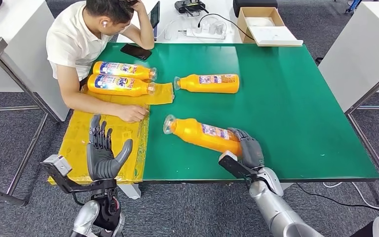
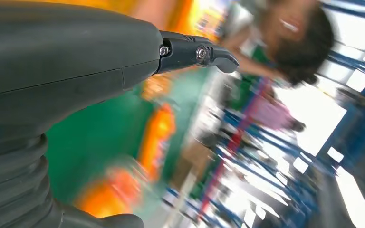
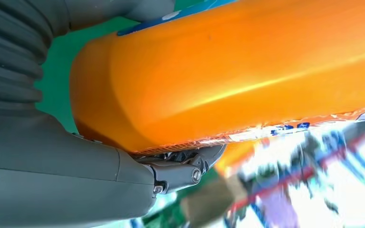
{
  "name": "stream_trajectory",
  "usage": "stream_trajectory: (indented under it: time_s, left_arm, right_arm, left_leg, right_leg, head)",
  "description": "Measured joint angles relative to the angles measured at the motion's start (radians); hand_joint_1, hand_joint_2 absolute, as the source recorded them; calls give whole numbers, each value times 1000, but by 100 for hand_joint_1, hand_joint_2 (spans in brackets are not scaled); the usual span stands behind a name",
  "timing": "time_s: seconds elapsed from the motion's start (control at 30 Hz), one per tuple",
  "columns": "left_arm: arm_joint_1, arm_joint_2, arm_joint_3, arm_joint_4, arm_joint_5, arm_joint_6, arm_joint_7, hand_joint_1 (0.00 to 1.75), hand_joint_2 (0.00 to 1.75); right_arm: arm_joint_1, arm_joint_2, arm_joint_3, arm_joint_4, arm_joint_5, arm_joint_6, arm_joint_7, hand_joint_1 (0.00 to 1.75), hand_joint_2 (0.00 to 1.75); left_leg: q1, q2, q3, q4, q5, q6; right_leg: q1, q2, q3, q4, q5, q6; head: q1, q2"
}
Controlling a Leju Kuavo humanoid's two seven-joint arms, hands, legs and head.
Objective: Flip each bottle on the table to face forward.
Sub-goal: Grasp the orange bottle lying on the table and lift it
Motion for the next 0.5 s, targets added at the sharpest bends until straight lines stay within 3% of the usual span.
stream_trajectory:
  time_s: [0.2,0.5]
  left_arm:
    - [-7,25,-51,77,126,20,60,0,175]
    - [-7,55,-143,87,63,-13,28,0,175]
  right_arm:
    - [80,43,2,-206,-148,-62,-41,175,175]
    - [137,80,38,-330,-204,-61,-54,175,175]
  left_leg:
    - [0,0,-2,0,0,0]
    - [0,0,-3,0,0,0]
  right_leg:
    - [0,0,-2,0,0,0]
    - [0,0,-3,0,0,0]
  head:
    - [0,0]
    - [0,0]
